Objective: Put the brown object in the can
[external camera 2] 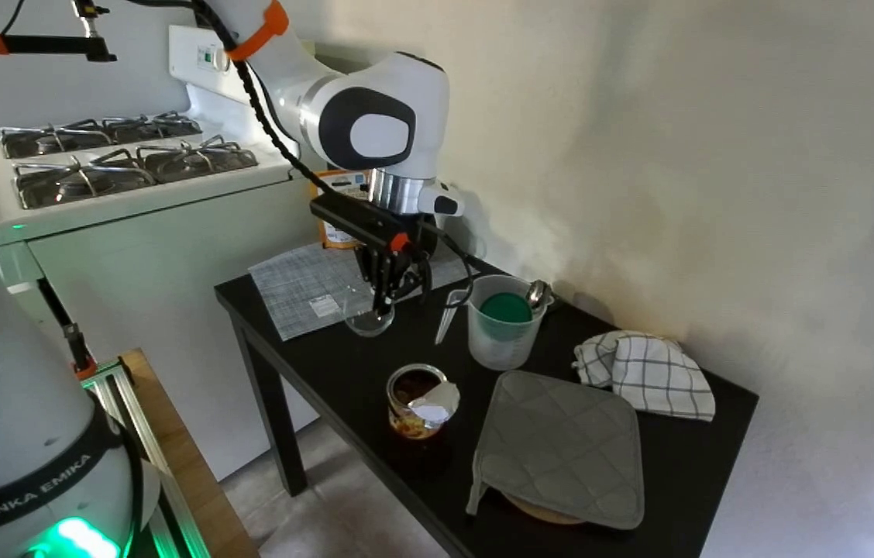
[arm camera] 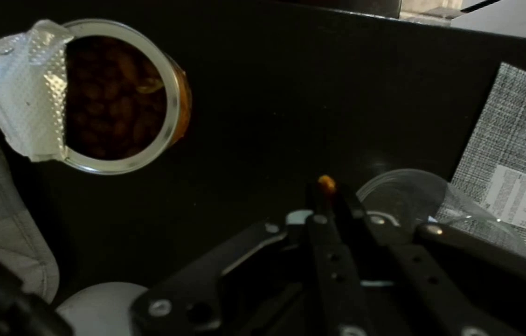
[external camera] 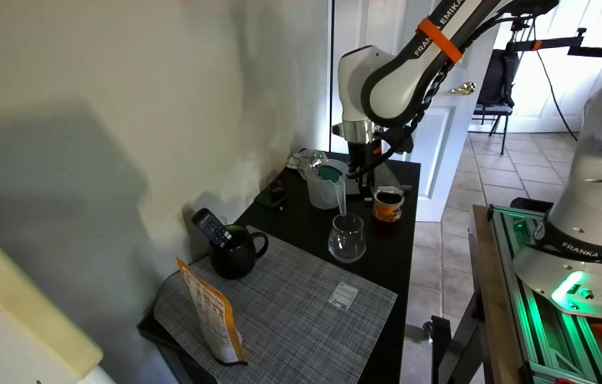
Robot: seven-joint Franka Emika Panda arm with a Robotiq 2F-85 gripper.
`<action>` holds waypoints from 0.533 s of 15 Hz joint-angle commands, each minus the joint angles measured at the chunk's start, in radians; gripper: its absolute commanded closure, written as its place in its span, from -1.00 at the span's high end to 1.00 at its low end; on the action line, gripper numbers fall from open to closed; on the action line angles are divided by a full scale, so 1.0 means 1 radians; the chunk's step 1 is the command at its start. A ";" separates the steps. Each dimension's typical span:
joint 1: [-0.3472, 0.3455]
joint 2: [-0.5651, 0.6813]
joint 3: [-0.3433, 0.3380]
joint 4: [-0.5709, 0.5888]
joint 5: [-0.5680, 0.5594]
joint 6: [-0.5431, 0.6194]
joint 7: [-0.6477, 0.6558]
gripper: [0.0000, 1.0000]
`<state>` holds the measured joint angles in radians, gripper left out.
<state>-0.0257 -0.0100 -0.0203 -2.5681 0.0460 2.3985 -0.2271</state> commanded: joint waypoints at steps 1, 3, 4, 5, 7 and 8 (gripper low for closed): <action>-0.016 -0.013 -0.018 -0.015 -0.109 0.025 0.104 -0.96; -0.031 -0.020 -0.032 -0.017 -0.173 0.021 0.155 -0.96; -0.039 -0.027 -0.040 -0.022 -0.200 0.028 0.179 -0.96; -0.050 -0.029 -0.050 -0.020 -0.232 0.025 0.201 -0.96; -0.071 -0.021 -0.070 -0.012 -0.292 0.009 0.239 -0.96; -0.081 -0.012 -0.079 -0.011 -0.308 0.012 0.248 -0.96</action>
<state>-0.0819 -0.0186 -0.0766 -2.5678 -0.1905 2.4066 -0.0363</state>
